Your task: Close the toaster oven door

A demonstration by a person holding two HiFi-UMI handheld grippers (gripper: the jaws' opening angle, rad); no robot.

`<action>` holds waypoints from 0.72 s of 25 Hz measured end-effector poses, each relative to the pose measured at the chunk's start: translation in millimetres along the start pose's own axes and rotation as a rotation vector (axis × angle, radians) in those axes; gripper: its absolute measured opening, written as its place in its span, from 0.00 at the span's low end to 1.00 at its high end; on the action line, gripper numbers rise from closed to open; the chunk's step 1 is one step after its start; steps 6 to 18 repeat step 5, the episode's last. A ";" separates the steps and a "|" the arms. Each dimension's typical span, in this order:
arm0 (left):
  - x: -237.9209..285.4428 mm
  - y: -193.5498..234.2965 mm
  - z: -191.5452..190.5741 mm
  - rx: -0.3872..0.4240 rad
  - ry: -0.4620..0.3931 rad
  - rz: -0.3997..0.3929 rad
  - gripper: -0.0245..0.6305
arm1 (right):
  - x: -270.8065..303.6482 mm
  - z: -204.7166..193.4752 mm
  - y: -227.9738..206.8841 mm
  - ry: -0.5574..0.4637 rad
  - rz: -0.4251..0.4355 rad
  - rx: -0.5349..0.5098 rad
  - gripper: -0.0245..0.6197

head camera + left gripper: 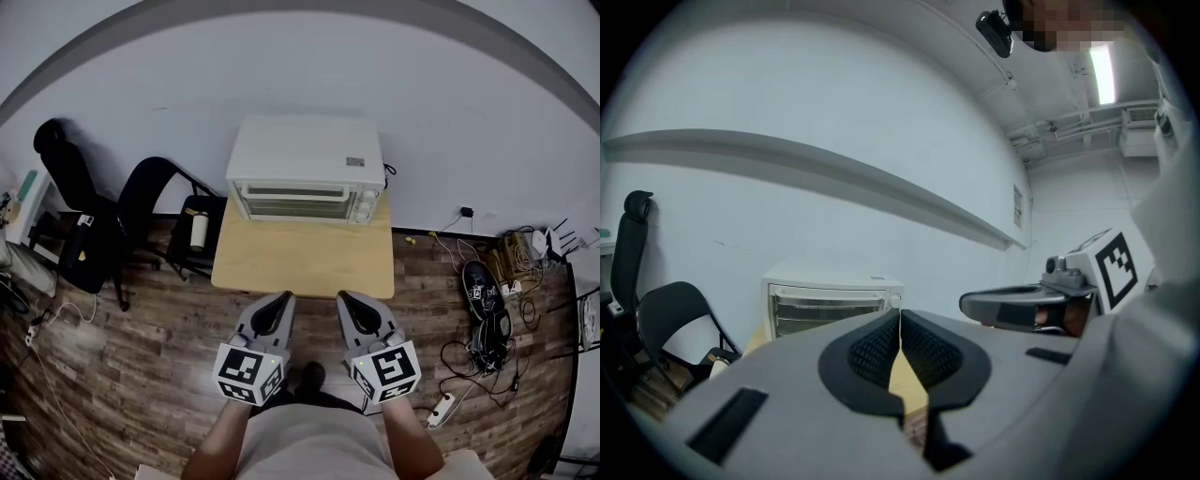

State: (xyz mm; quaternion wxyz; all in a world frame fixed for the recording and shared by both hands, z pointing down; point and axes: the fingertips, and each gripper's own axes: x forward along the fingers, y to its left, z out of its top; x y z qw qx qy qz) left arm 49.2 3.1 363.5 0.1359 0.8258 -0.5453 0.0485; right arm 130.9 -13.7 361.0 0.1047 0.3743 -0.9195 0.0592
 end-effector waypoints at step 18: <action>7.1 -3.3 3.6 0.003 -0.006 -0.003 0.05 | -0.3 0.5 -5.9 -0.002 0.003 -0.006 0.03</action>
